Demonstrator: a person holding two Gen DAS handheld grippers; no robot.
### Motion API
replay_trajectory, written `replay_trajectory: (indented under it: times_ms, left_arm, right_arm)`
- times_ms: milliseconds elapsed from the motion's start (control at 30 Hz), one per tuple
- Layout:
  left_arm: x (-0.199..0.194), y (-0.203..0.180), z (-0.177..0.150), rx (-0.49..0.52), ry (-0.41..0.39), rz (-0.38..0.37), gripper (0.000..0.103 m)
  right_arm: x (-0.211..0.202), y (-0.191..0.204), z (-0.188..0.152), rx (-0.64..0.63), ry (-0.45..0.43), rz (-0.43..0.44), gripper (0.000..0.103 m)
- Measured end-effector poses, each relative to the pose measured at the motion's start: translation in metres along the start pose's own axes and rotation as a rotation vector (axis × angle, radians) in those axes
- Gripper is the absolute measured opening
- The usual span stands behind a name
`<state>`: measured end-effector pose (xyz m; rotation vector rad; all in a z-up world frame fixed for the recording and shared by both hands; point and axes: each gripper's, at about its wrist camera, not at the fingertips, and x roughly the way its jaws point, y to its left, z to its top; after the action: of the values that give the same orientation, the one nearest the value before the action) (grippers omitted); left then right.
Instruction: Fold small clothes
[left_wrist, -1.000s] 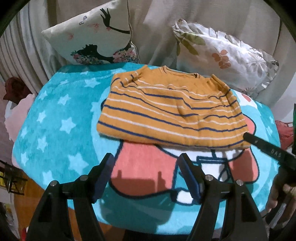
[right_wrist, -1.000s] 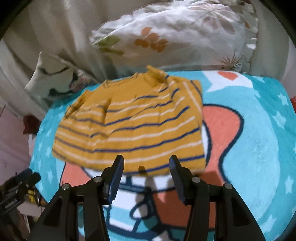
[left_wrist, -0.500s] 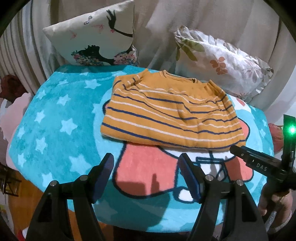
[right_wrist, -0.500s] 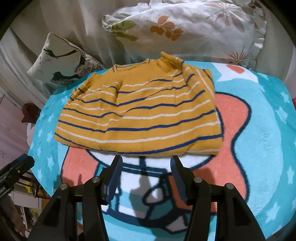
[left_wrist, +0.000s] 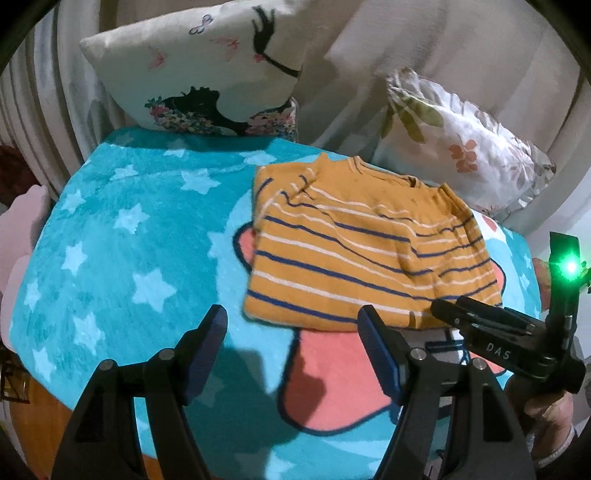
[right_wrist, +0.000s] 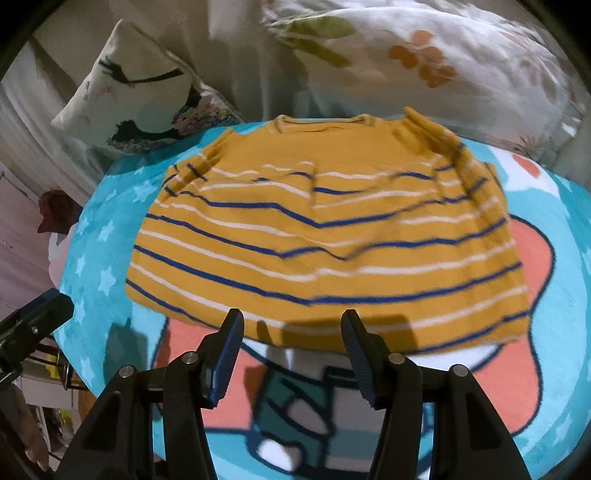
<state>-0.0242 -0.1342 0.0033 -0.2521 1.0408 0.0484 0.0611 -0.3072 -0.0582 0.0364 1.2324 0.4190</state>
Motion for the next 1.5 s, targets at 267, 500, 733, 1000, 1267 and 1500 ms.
replay_trajectory:
  times_ms: [267,500,733,1000,1267,1500]
  left_arm:
    - [0.020,0.041,0.017,-0.030,0.055,-0.026,0.072]
    - [0.033,0.069,0.020,-0.043,0.094,-0.028,0.072]
    - [0.045,0.104,0.013,-0.110,0.136,-0.007,0.072]
    - [0.052,0.136,-0.002,-0.203,0.160,0.004,0.072]
    - [0.069,0.136,-0.007,-0.234,0.183,-0.035,0.072]
    - [0.084,0.128,-0.010,-0.231,0.211,-0.088,0.072]
  right_arm:
    - [0.028,0.059,0.032,-0.048,0.012,0.013,0.059]
    - [0.062,0.114,0.065,-0.156,0.001,0.006,0.059]
    - [0.124,0.136,0.095,-0.157,0.084,0.050,0.059]
    - [0.158,0.142,0.129,-0.099,0.132,0.058,0.064]
    - [0.166,0.172,0.127,-0.179,0.183,-0.042,0.080]
    - [0.188,0.209,0.113,-0.398,0.221,-0.240,0.082]
